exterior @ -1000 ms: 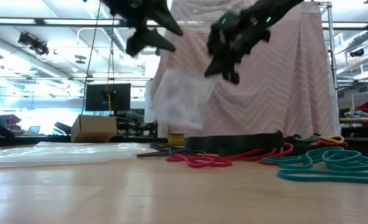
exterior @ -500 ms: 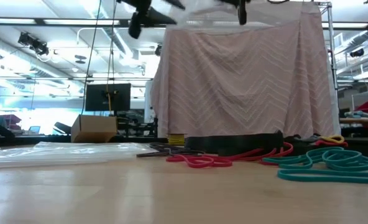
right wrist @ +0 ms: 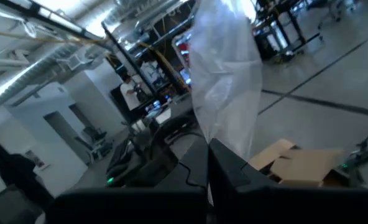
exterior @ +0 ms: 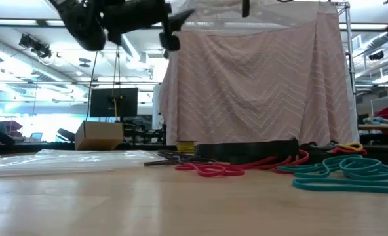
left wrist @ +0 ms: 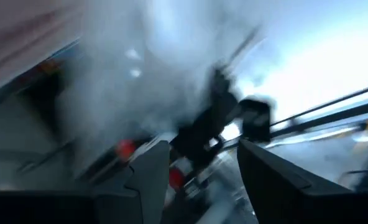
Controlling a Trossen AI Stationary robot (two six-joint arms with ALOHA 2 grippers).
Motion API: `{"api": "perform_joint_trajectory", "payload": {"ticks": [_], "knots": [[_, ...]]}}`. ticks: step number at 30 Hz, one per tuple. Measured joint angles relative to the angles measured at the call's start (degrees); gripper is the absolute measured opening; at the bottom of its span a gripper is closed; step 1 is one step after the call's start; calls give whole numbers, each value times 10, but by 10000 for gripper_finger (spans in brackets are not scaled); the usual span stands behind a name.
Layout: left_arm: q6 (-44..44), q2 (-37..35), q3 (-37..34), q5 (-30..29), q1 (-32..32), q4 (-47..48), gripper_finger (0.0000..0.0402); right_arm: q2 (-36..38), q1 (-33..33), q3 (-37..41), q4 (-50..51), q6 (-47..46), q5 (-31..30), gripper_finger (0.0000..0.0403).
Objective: Sort rubber bands
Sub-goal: Open the transparent zip bag
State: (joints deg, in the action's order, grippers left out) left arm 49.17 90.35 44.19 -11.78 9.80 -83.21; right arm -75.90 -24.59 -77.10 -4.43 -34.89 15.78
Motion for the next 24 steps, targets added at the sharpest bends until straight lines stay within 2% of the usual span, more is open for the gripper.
{"api": "perform_joint_trajectory", "payload": {"ticks": [8, 12, 20, 24], "knots": [[7, 19, 8, -1, 19, -53, 190, -5, 16, 0, -5, 0, -10, 0], [6, 18, 8, 0, 33, -67, 146, -4, 25, 0, 3, 0, -8, 0], [10, 12, 8, 55, 62, -68, 16, -1, 50, 0, 37, 4, 4, 0], [8, 1, 8, 84, 79, -68, 13, -1, 67, 0, 49, 6, 4, 0]]}}
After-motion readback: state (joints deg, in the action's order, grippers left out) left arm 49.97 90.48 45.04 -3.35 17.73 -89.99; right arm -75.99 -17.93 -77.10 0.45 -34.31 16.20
